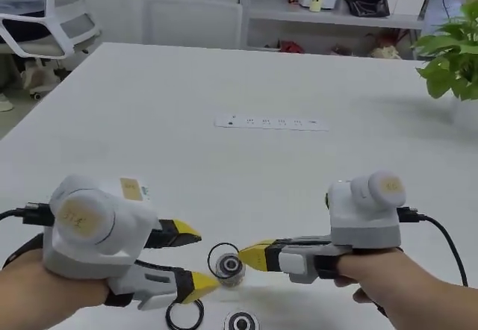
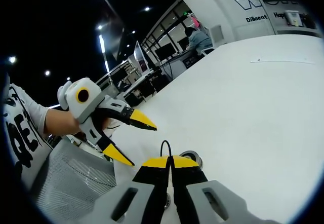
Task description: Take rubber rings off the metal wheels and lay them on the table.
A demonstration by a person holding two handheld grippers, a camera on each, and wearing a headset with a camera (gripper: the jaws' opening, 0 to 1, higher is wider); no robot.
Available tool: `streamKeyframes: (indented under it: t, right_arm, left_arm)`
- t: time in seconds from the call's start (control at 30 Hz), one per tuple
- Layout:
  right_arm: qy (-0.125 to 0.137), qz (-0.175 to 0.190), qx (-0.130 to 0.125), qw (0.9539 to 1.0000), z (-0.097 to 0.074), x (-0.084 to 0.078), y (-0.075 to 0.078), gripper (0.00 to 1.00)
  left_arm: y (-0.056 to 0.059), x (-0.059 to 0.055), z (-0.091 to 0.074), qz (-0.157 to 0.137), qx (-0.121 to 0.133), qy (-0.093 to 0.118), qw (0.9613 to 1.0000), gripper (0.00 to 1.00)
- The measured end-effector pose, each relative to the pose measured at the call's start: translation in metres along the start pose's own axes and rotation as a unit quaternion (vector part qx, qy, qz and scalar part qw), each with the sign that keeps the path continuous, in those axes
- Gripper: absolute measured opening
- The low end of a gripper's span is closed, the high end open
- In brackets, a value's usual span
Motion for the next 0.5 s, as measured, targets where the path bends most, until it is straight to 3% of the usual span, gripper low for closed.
streamKeyframes:
  t: [0.5]
  right_arm:
    - [-0.014, 0.005, 0.019, 0.9997, 0.003, -0.001, -0.013, 0.00]
  left_arm:
    - [0.009, -0.009, -0.028, -0.001, 0.008, 0.008, 0.9999, 0.54]
Point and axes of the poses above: the centre of the closed fingertips' face, and the gripper's own axes: z roughly forward along the fingers, y roughly to its right, x roughly out of its top, the point moved 10 cm from there along -z, roughly backward along the fingers, and after that the axes turned 5 degrees about z, right-handed, at the moved point
